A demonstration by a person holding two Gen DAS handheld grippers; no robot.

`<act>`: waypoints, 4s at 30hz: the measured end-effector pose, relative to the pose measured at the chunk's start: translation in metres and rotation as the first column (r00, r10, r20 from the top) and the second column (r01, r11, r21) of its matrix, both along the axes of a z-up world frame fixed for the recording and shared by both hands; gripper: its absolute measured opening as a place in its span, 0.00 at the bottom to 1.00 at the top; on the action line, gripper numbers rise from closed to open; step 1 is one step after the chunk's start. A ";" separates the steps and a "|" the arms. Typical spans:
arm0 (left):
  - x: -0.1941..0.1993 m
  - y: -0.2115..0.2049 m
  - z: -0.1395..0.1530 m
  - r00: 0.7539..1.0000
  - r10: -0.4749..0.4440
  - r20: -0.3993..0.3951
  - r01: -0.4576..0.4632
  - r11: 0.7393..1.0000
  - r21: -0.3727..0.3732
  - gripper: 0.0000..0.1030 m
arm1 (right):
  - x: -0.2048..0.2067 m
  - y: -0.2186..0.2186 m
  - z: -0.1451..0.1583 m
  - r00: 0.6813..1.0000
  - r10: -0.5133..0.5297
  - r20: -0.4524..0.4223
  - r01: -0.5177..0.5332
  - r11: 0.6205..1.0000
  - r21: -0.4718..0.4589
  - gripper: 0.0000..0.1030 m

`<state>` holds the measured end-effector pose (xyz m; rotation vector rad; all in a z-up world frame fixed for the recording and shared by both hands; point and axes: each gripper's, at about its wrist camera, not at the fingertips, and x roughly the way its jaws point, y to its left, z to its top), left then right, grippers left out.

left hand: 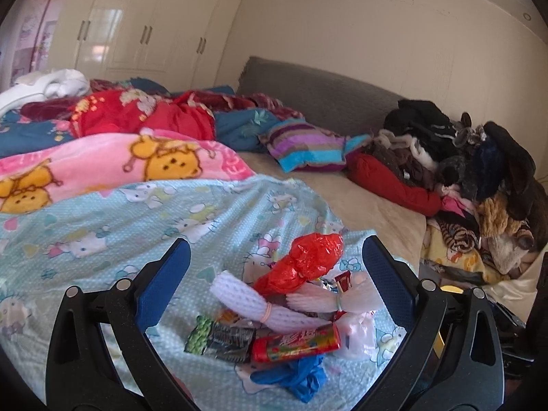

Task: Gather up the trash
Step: 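Lower the left tool onto the red plastic bag and close its fingers, then carry the red bag with the left tool over the yellow bin and release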

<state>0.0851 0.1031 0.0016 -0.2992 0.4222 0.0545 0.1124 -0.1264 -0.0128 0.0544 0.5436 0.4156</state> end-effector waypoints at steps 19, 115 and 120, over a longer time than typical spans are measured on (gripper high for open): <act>0.097 -0.019 -0.037 0.951 -0.241 -0.192 0.239 0.970 -0.032 0.87 | 0.056 0.043 -0.028 0.975 0.152 -0.162 -0.150 0.988 0.020 0.59; 0.014 -0.271 0.008 0.765 -0.644 -0.022 0.644 0.765 -0.022 0.12 | -0.049 -0.267 0.019 0.932 -0.351 -0.095 0.355 0.934 0.034 0.14; 0.019 -0.285 0.002 0.744 -0.667 -0.033 0.667 0.745 -0.023 0.12 | -0.046 -0.278 0.014 0.922 -0.369 -0.117 0.376 0.926 0.045 0.14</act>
